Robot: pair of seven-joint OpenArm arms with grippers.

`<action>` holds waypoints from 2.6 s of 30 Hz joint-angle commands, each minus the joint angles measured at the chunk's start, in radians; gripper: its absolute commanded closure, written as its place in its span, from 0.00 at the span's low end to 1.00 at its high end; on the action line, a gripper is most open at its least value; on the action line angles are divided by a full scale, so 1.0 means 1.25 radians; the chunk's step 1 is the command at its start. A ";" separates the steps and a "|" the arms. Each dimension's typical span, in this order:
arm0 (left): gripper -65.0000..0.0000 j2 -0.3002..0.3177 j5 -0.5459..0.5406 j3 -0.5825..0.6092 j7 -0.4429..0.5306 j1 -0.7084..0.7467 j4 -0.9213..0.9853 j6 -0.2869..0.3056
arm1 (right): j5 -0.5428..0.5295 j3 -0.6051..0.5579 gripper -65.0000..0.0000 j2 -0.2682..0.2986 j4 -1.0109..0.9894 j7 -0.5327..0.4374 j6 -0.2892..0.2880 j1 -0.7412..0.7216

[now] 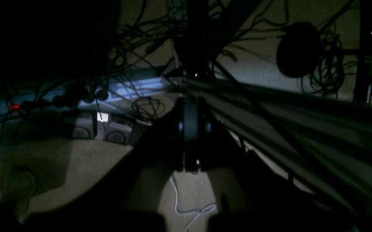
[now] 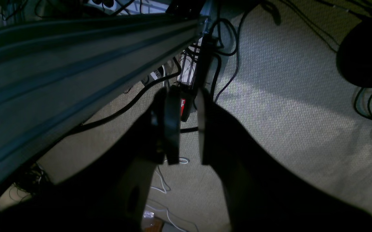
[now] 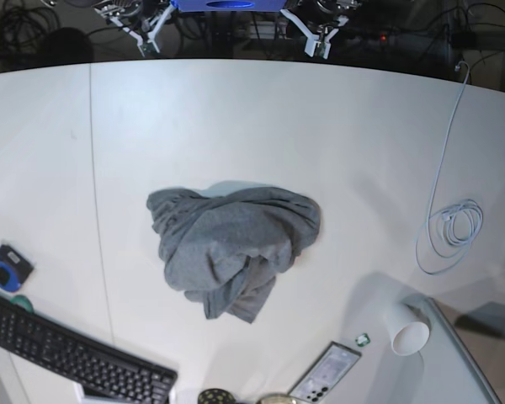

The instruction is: Layout the t-shirt on the table in an organized manner, then fold the t-shirt properly

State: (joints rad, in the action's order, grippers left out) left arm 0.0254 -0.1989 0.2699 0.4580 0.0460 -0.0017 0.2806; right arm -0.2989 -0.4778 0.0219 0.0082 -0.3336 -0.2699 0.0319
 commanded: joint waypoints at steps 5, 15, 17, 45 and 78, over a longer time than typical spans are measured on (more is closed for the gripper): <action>1.00 0.002 0.000 0.001 0.009 0.020 -0.002 0.006 | 0.002 0.000 0.87 0.003 0.005 -0.006 -0.007 0.001; 1.00 0.002 0.009 0.009 0.002 0.058 -0.081 0.008 | 0.002 -0.003 0.77 -0.018 0.006 0.060 -0.007 0.012; 1.00 0.004 0.005 0.004 0.002 0.051 -0.083 0.008 | 0.002 -0.003 0.54 -0.018 0.006 0.077 -0.007 0.012; 0.41 0.004 0.009 0.011 -0.086 0.066 -0.085 0.008 | 0.002 -0.003 0.88 -0.017 0.005 0.091 -0.007 0.012; 1.00 0.009 0.008 0.008 -0.086 0.061 -0.085 0.007 | -0.001 0.002 0.88 -0.019 0.000 0.091 -0.007 0.018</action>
State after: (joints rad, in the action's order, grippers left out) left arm 0.0364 -0.1879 0.2787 0.3435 0.1169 -0.1070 0.2855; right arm -0.2989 -0.4778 -0.0010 0.0109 -0.2161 -0.2699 0.0505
